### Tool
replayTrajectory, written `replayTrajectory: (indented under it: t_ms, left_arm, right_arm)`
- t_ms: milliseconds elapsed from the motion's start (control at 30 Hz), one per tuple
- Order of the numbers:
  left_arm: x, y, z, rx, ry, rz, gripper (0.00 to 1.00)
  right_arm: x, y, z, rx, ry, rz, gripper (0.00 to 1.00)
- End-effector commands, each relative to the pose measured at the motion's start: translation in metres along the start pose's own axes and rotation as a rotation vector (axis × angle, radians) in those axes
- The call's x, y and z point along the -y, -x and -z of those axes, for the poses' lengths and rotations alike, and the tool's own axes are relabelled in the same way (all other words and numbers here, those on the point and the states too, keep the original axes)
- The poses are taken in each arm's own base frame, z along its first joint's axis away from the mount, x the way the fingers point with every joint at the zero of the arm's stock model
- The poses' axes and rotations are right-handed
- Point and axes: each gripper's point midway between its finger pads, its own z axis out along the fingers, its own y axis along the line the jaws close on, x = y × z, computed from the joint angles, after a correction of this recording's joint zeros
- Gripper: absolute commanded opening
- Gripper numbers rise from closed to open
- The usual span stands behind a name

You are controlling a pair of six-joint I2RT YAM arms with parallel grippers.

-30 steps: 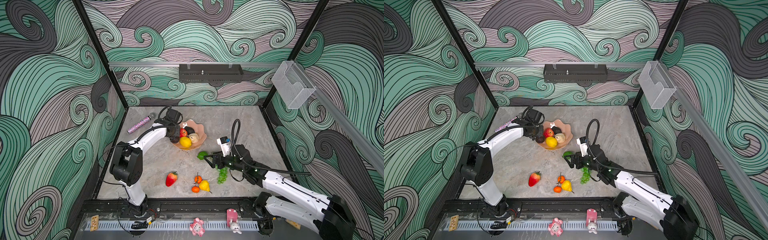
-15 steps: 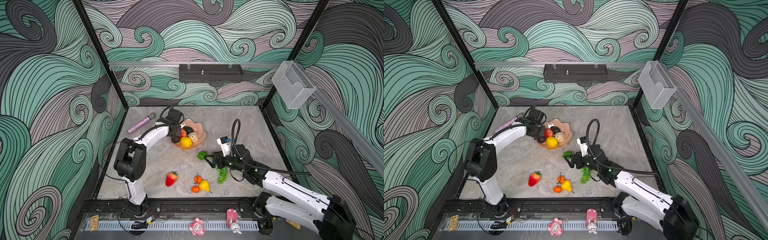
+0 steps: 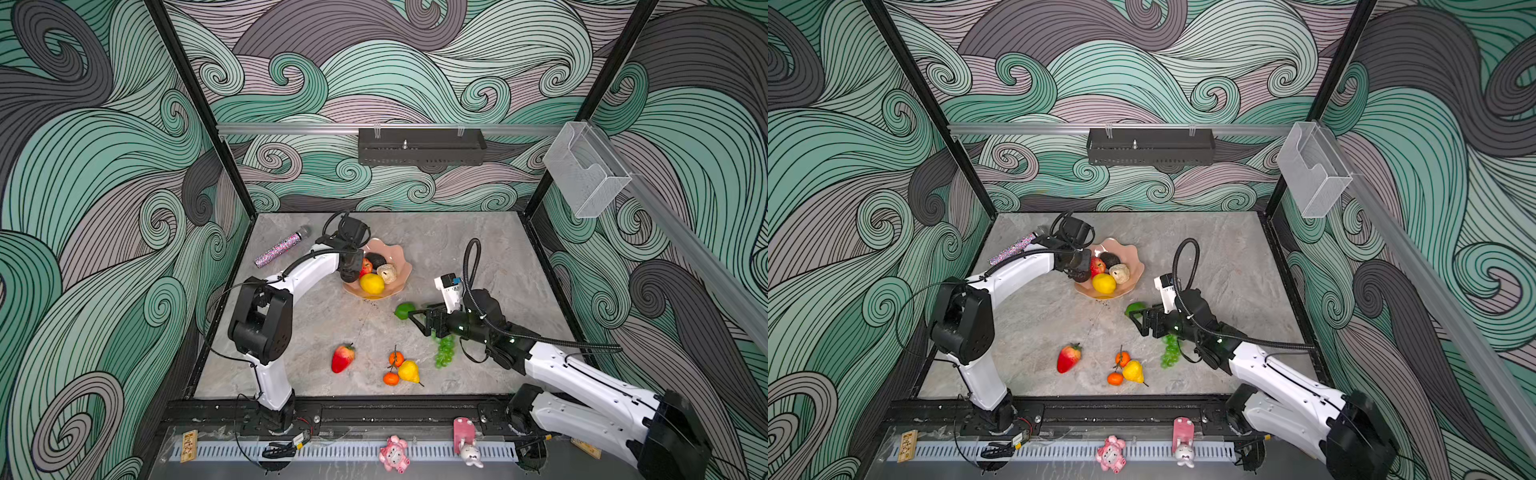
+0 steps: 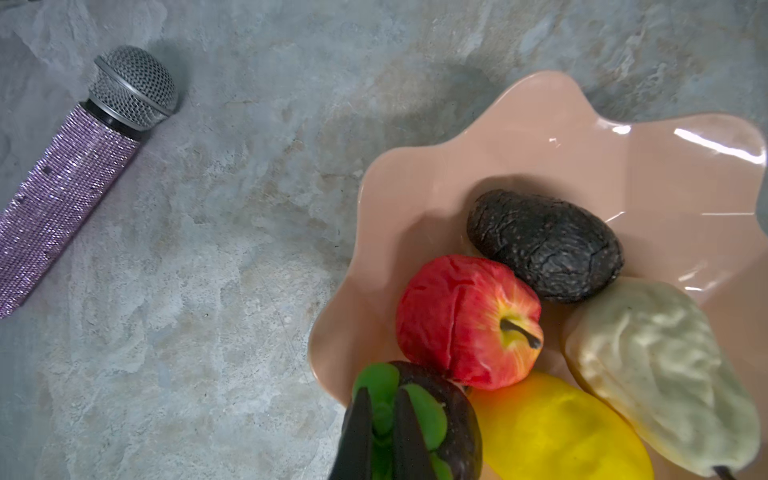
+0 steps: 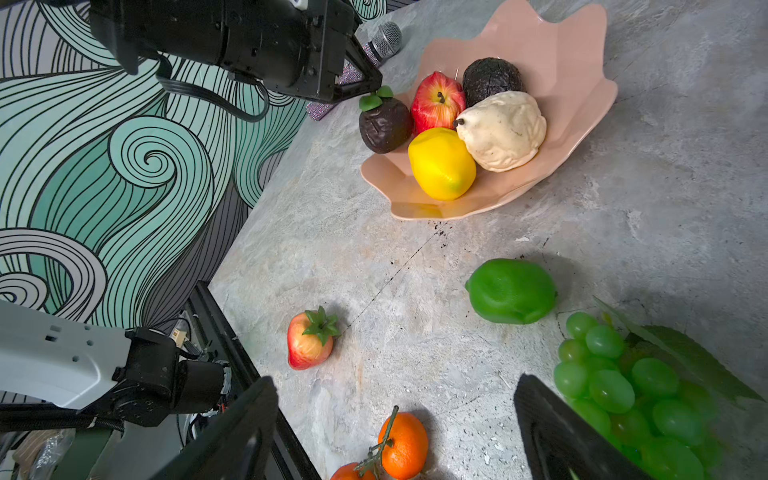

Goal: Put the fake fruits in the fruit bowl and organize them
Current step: 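Lower the plum into the bowl beside the apple and lemon with the left gripper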

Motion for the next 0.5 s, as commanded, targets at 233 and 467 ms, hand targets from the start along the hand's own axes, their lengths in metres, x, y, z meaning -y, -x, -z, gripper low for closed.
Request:
replayTrajectory:
  t_ms: [233, 467]
  left_arm:
    - [-0.012, 0.065, 0.046, 0.279, 0.063, -0.035, 0.0]
    - [-0.011, 0.084, 0.021, 0.257, 0.152, -0.122, 0.01]
  right_arm:
    - [0.005, -0.002, -0.001, 0.0, -0.011, -0.012, 0.9]
    - [0.008, -0.006, 0.001, -0.006, -0.02, -0.015, 0.9]
